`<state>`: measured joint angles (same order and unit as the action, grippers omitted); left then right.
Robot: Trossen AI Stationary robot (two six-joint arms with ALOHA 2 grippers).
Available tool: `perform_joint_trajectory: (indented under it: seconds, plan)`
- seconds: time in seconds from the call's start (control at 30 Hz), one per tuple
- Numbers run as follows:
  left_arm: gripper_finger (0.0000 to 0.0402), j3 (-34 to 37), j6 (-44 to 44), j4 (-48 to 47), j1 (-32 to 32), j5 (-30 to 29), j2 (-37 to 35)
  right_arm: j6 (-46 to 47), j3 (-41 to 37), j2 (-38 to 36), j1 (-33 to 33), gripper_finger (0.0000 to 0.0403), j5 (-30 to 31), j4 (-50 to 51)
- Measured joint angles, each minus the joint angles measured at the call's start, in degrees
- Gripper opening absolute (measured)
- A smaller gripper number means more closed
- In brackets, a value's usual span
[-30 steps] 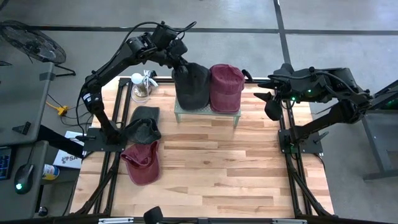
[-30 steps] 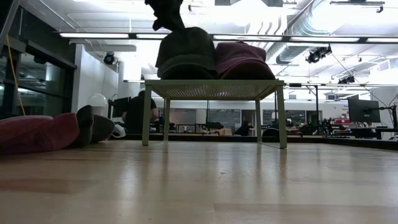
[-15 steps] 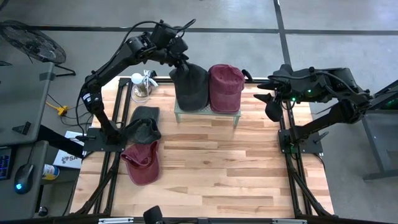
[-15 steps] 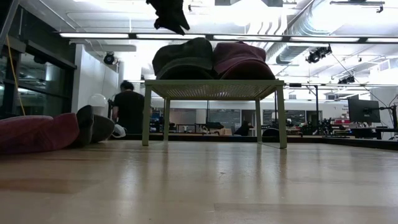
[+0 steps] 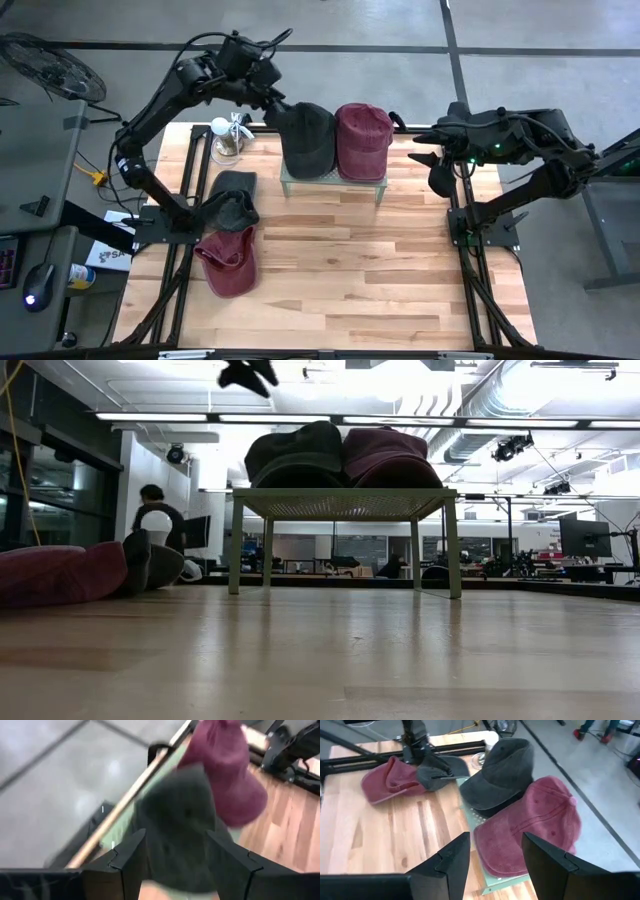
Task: Pick & Place hat
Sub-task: Stack the dark red cap on the other dark red caps on the shelf
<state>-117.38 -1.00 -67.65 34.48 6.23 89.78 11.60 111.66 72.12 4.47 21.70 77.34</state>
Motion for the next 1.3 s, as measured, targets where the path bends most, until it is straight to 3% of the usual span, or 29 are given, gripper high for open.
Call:
perform_joint_trajectory:
  seconds: [0.1,0.2,0.37,0.7,0.83,1.03,1.17,1.3]
  plan:
    - [0.0191,0.0,-3.8,-6.4,-1.0,-1.7,-1.6,-1.7,0.0,0.0,0.0,0.0172,-1.1,0.0]
    - [0.0191,0.0,-8.2,-13.8,-4.2,-7.2,-3.0,-4.5,0.0,0.0,0.0,0.0172,-1.1,0.0]
    - [0.0191,0.1,-21.2,-22.7,-13.3,-16.2,-3.9,-8.1,0.0,0.0,0.0,0.0172,-0.6,0.0]
    - [0.0191,7.8,-51.3,-22.3,-36.2,-26.2,-5.4,-5.6,0.0,0.0,0.0,0.0172,2.5,0.0]
    - [0.0191,14.0,-64.8,-22.3,-44.5,-26.5,-5.4,-5.6,0.0,0.0,0.0,0.0172,1.8,0.0]
    - [0.0191,25.9,-92.5,-20.1,-55.7,-24.1,-5.4,-6.4,0.0,0.0,0.0,0.0172,1.8,0.0]
    - [0.0191,34.0,-106.8,-11.0,-61.4,-23.1,-5.4,-6.5,0.0,0.0,0.0,0.0172,1.8,0.0]
    - [0.0191,41.1,-114.2,-1.7,-63.6,-21.4,-4.9,-6.7,0.0,0.0,0.0,0.0172,1.9,0.0]
